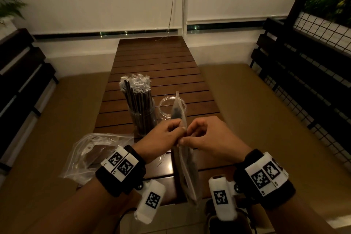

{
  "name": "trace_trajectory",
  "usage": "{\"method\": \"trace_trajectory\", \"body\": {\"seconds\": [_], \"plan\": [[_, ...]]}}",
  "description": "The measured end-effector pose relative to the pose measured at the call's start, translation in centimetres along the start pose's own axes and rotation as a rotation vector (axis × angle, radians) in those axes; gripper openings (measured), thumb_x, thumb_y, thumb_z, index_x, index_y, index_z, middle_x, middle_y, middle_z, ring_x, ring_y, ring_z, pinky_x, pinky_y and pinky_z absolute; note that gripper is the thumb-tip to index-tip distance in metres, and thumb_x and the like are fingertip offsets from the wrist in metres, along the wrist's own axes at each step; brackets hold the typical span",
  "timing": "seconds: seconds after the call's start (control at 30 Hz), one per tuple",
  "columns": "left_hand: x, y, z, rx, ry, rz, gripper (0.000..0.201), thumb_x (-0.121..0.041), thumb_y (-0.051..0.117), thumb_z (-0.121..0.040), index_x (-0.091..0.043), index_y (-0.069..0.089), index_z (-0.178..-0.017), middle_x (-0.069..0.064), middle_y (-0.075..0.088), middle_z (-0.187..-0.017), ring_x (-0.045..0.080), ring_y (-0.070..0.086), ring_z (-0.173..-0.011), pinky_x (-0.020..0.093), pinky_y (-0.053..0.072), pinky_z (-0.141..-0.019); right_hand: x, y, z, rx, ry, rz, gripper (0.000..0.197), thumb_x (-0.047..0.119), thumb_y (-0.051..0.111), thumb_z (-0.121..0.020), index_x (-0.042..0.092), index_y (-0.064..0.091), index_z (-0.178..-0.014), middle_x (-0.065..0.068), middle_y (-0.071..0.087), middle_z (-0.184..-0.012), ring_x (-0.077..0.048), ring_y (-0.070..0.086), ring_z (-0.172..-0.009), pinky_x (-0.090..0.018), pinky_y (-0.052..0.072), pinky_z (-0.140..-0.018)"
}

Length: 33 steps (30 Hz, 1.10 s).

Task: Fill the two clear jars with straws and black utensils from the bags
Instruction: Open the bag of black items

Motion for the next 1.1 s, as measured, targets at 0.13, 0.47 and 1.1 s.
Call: {"method": "trace_trajectory", "body": {"seconds": [0.13, 0.47, 1.1], "plan": [[0.0, -0.2, 0.5, 0.022, 0.029, 0.081, 0.025, -0.020, 0.050, -0.097, 0.002, 0.054, -0.086, 0.017, 0.057, -0.081, 0.025, 0.056, -0.074, 0.035, 0.049, -0.072, 0.0, 0.0, -0.1, -0.040, -0.014, 0.001, 0.007, 0.026, 0.077, -0.085, 0.024, 0.072, -0.088, 0.002, 0.074, -0.078, -0.004, 0.070, -0.072, -0.022, 0.058, -0.069], [0.2, -0.5, 0.5, 0.037, 0.060, 0.170, 0.023, -0.029, 0.057, -0.085, -0.007, 0.051, -0.078, 0.003, 0.060, -0.074, 0.012, 0.062, -0.069, 0.025, 0.053, -0.068, 0.0, 0.0, 0.1, 0.007, -0.001, -0.035, 0.024, 0.044, 0.080, -0.077, 0.030, 0.074, -0.094, 0.007, 0.076, -0.084, -0.004, 0.073, -0.080, -0.032, 0.062, -0.078], [-0.3, -1.1, 1.4, -0.012, 0.071, 0.085, 0.025, -0.016, 0.062, -0.087, 0.007, 0.058, -0.092, 0.029, 0.066, -0.096, 0.032, 0.067, -0.087, 0.045, 0.055, -0.085, 0.4, -0.3, 0.4, -0.044, -0.004, -0.159, 0.012, 0.030, 0.075, -0.087, 0.019, 0.075, -0.087, -0.003, 0.077, -0.080, -0.020, 0.076, -0.076, -0.035, 0.064, -0.073]]}}
Point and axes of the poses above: each hand's wrist, its own z-axis away from the middle knuckle, its own y-axis out of the palm, x = y × z, the point moved 4 cm from there along -z, towards the middle knuckle
